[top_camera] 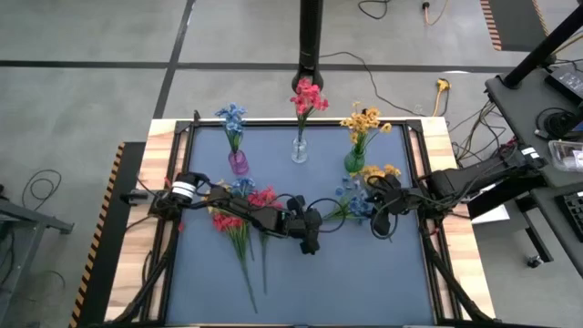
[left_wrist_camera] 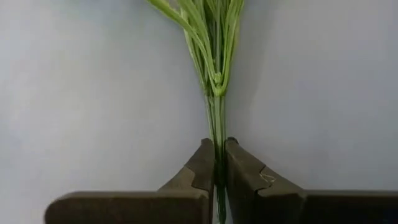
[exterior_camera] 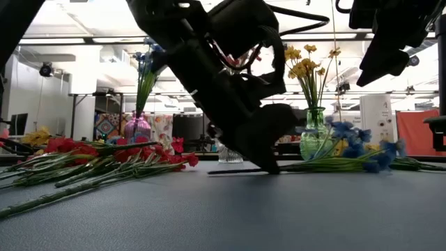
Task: Sort flowers into vase by color
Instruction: Put the right blue flower into the purple vase
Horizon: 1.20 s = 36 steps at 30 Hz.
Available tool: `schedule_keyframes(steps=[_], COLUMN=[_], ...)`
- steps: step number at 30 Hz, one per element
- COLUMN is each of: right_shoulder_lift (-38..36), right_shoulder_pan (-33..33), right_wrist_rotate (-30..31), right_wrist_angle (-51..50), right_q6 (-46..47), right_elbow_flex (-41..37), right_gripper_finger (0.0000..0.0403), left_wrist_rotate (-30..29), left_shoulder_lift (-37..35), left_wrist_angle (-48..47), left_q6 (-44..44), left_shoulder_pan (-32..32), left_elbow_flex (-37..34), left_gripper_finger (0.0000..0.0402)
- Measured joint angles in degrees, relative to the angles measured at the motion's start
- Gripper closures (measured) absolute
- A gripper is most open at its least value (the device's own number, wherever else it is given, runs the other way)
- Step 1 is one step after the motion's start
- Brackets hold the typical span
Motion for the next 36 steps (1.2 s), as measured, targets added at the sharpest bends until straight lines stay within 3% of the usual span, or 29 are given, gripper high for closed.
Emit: schedule_keyframes(steps=[6,12,15,19,26,29,32,36], right_shoulder_lift=[-2.07,-3.62,-3.37,-1.41,4.75,9.94,16.28,22.29], right_shoulder_pan=[0.37,0.44,1.1,2.5,4.13,4.09,3.96,3.67], right_wrist_rotate=[-0.01,-0.01,0.09,-0.01,3.68,5.46,5.6,6.49], right_wrist_angle=[0.0,1.44,5.98,15.81,35.62,49.4,61.99,70.0], right_q6=[-0.76,-4.3,-7.51,-12.56,-20.52,-24.87,-30.21,-34.24], right_elbow_flex=[0.46,0.41,-0.53,-2.93,-7.2,-8.98,-9.14,-6.94], right_gripper_finger=[0.0165,0.0165,0.0165,0.0165,0.0165,0.0165,0.0165,0.0165], left_wrist_rotate=[-8.57,-10.05,-8.6,-6.62,-6.0,-6.12,-6.44,-9.19], left_shoulder_lift=[-7.31,-20.13,-28.31,-35.73,-40.93,-40.36,-39.21,-41.02], left_wrist_angle=[-14.83,-9.68,0.73,21.74,55.86,68.03,74.49,82.19], left_q6=[-3.09,-4.52,-2.17,4.93,11.7,16.33,22.46,31.83], left_shoulder_pan=[-4.89,-9.58,-11.19,-12.34,-12.59,-12.63,-12.66,-12.27], left_elbow_flex=[-1.26,-11.54,-18.55,-30.0,-46.09,-49.03,-50.66,-51.21], left_gripper_finger=[0.04,0.04,0.0401,0.0401,0.0401,0.0401,0.0401,0.0402])
